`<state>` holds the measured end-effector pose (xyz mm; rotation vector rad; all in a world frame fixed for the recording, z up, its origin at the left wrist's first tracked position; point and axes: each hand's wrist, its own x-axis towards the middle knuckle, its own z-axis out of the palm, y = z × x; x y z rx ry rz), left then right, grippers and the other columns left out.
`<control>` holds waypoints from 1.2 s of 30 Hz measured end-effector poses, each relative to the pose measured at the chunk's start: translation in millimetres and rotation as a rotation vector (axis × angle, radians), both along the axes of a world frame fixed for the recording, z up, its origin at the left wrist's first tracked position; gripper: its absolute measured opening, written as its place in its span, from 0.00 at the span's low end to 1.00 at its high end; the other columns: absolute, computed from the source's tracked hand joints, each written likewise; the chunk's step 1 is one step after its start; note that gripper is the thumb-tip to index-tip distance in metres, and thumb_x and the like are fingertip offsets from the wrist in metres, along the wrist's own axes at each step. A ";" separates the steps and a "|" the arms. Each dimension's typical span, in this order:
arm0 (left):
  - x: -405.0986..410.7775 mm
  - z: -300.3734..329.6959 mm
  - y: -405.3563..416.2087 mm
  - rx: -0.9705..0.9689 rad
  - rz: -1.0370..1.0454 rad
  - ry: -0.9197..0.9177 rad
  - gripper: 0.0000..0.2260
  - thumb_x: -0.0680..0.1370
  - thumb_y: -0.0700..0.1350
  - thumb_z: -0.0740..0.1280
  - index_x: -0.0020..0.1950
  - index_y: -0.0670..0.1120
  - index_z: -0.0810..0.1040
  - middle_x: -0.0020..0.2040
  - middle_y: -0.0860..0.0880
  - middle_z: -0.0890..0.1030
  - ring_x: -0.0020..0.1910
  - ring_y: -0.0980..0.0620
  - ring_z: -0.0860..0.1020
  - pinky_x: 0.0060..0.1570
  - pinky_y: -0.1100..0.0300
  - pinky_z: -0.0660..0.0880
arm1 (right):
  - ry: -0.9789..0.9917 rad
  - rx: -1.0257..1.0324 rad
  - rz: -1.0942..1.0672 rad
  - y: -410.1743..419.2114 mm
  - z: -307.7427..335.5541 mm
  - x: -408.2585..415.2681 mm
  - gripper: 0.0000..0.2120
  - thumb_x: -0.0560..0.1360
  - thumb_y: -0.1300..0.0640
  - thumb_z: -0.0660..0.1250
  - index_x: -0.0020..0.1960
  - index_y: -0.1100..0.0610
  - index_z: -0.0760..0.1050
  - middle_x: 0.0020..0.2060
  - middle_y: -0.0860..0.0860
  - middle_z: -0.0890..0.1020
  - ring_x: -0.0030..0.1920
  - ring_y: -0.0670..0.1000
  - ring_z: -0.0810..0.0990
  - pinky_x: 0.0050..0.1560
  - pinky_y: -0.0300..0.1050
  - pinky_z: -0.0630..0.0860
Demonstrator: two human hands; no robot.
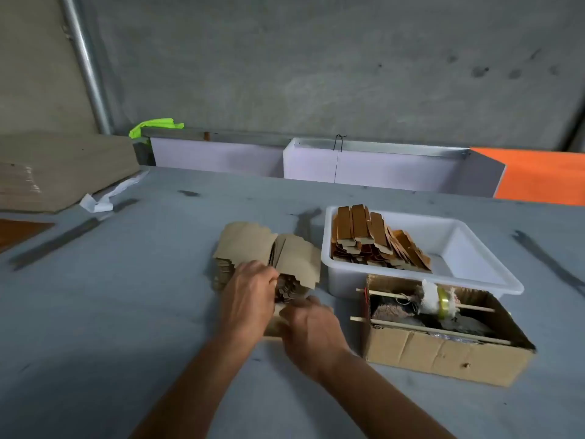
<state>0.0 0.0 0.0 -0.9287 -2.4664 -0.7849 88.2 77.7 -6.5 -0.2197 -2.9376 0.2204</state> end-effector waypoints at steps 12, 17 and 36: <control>11.0 -33.6 -13.0 -0.103 0.281 -0.276 0.21 0.75 0.54 0.67 0.64 0.46 0.70 0.61 0.47 0.74 0.58 0.49 0.74 0.49 0.59 0.71 | -0.099 0.175 -0.164 3.2 -4.3 -15.0 0.13 0.76 0.63 0.65 0.60 0.57 0.71 0.54 0.56 0.74 0.53 0.54 0.73 0.49 0.46 0.74; 13.1 -27.2 -30.0 0.289 0.352 -0.419 0.21 0.69 0.46 0.74 0.58 0.42 0.73 0.48 0.44 0.80 0.49 0.43 0.78 0.45 0.54 0.73 | 0.090 -0.021 -0.226 -0.7 6.2 -5.7 0.11 0.77 0.64 0.57 0.51 0.54 0.76 0.44 0.51 0.79 0.44 0.51 0.77 0.41 0.42 0.71; 90.1 32.0 3.0 1.202 -0.155 -1.297 0.09 0.74 0.32 0.67 0.36 0.43 0.76 0.27 0.48 0.81 0.25 0.56 0.79 0.23 0.65 0.75 | 0.498 -1.514 -0.396 30.8 53.0 107.3 0.09 0.73 0.62 0.69 0.52 0.53 0.76 0.44 0.53 0.81 0.37 0.48 0.82 0.30 0.36 0.77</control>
